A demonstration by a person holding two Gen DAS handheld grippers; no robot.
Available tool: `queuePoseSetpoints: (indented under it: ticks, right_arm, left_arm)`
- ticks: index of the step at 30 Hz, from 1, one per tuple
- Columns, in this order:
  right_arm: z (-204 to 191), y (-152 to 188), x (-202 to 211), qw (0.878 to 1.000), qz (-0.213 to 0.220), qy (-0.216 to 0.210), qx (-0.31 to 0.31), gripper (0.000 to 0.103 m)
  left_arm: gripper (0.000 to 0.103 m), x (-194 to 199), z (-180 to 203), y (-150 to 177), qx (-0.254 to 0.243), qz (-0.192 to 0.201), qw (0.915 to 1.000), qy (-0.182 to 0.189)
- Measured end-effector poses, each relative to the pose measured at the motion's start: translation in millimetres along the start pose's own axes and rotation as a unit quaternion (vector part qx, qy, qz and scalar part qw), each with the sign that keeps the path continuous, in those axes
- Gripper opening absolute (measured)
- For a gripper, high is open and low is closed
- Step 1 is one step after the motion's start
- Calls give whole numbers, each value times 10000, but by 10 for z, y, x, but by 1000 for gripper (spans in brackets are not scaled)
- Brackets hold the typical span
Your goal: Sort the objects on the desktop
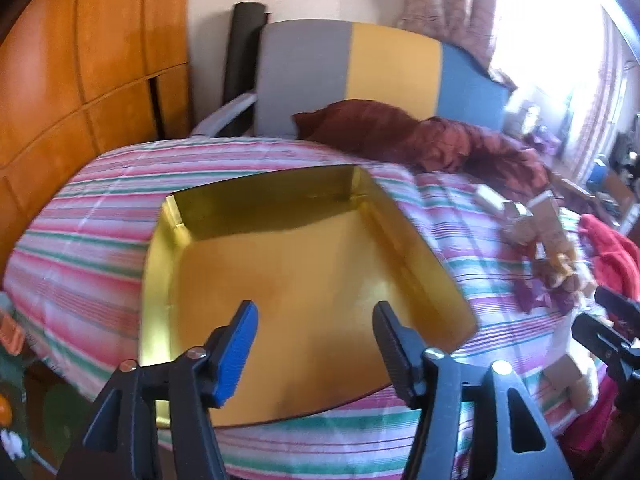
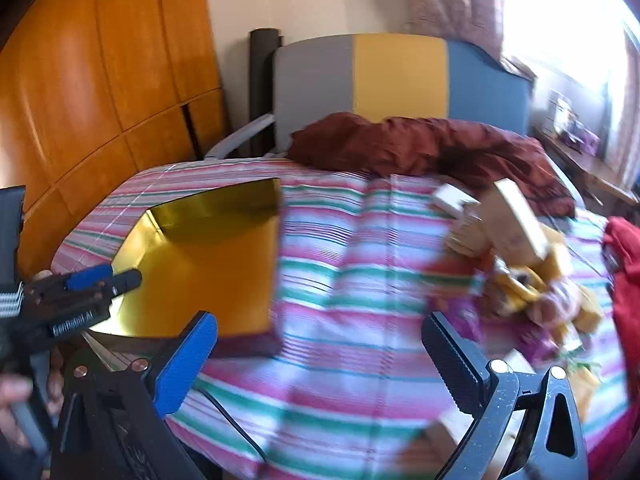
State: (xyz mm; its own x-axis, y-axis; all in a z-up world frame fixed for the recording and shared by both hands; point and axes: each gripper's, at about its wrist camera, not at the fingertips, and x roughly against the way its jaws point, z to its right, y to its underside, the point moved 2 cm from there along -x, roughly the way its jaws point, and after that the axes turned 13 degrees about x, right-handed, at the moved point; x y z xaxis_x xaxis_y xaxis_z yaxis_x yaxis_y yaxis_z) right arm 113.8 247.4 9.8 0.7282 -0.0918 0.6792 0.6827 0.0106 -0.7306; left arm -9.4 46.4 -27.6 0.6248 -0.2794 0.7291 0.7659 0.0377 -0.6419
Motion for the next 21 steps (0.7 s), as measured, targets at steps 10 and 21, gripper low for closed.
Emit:
queuePoseSetpoints:
  ticks: [10,21]
  right_arm:
    - [828,631,491,9949,-885,253,-419,96]
    - [988,1245,247,9802,-1739,321,-893,77]
  left_arm:
    - [64,-101,314,-123,43,-286,9955,901]
    - [64,-118,1625,21,-1761,-839,9518,2367]
